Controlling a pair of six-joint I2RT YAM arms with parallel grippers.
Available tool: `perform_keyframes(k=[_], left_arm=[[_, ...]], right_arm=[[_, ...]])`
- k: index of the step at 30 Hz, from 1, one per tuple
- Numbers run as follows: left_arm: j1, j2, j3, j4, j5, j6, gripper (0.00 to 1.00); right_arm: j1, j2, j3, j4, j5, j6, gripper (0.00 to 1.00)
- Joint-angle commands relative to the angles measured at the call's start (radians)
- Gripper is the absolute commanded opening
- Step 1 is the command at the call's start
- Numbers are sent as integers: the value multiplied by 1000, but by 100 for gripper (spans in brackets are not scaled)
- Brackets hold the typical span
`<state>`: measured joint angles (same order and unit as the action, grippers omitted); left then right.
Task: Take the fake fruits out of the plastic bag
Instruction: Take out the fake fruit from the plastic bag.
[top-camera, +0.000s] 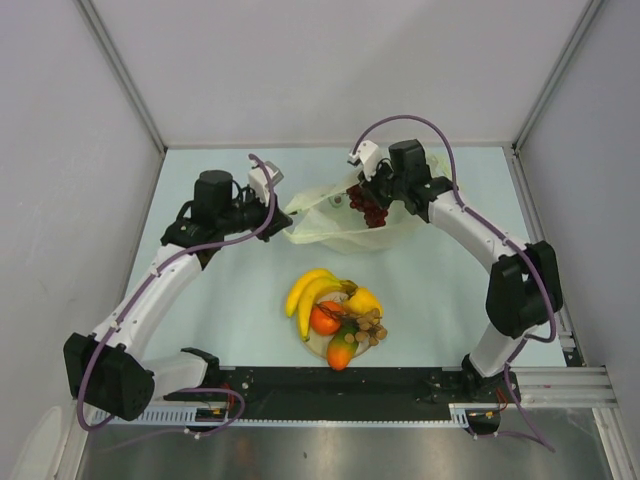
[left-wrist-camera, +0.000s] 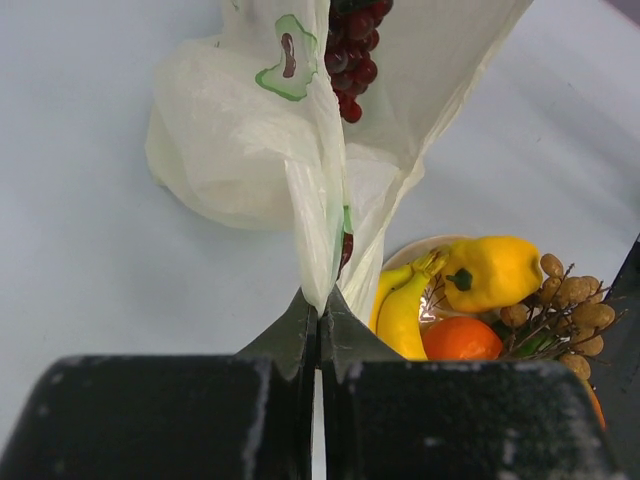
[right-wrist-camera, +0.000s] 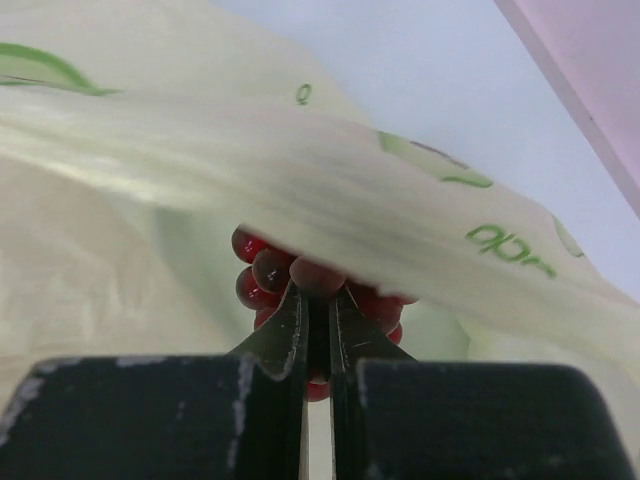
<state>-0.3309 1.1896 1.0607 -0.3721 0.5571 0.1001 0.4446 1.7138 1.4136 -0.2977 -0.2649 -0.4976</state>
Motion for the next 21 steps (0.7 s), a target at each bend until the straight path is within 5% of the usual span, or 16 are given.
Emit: perform_keyframes(k=[1, 21], left_arm=[[7, -5, 35, 53, 27, -33, 0], [4, 21, 53, 65, 17, -34, 1]], right_arm=[[23, -92, -27, -52, -60, 11, 0], [206, -448, -45, -231, -96, 16, 0]])
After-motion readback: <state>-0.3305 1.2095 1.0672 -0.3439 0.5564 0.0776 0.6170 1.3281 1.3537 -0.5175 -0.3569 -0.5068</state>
